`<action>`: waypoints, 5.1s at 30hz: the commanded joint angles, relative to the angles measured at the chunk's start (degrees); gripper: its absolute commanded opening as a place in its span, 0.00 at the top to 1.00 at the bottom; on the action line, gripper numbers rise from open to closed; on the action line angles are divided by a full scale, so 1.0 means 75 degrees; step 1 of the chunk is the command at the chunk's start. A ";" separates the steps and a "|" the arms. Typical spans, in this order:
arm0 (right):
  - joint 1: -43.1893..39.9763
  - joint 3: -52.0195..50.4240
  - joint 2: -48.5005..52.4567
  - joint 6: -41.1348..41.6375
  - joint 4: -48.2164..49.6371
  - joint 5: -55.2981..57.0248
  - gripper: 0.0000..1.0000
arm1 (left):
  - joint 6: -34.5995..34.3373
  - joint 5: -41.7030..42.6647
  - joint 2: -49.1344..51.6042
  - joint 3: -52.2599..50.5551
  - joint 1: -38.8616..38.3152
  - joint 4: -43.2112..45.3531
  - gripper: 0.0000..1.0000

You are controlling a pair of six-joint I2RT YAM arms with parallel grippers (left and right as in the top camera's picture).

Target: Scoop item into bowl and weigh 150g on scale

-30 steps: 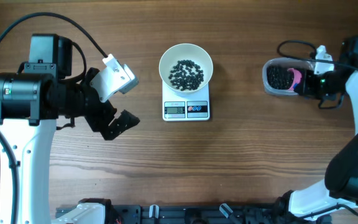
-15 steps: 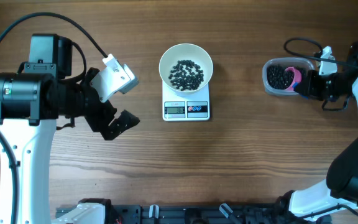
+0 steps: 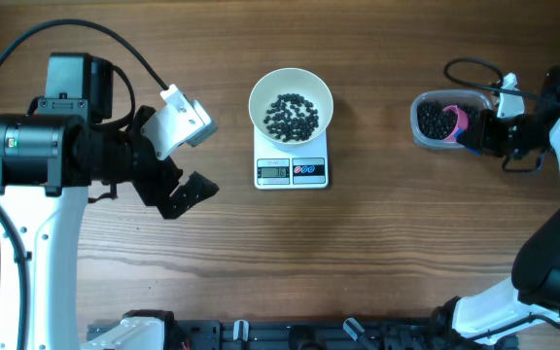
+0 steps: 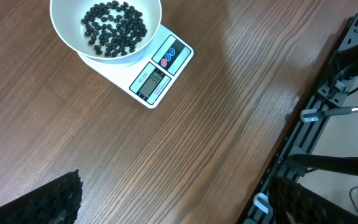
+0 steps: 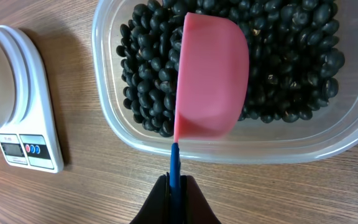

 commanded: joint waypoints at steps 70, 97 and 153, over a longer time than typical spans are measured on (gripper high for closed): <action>-0.1017 -0.0117 -0.1003 0.0425 -0.0615 -0.5470 0.96 | 0.0093 -0.0020 -0.0070 0.0085 0.0050 -0.0006 0.00; 0.3413 -0.0117 -0.2066 0.2212 0.2133 -0.3325 0.96 | 0.0093 -0.0020 -0.0070 0.0085 0.0050 -0.0006 0.00; 0.5281 -0.0119 -0.1148 -0.1177 0.2940 0.1169 0.96 | 0.0093 -0.0020 -0.0070 0.0085 0.0050 -0.0006 0.00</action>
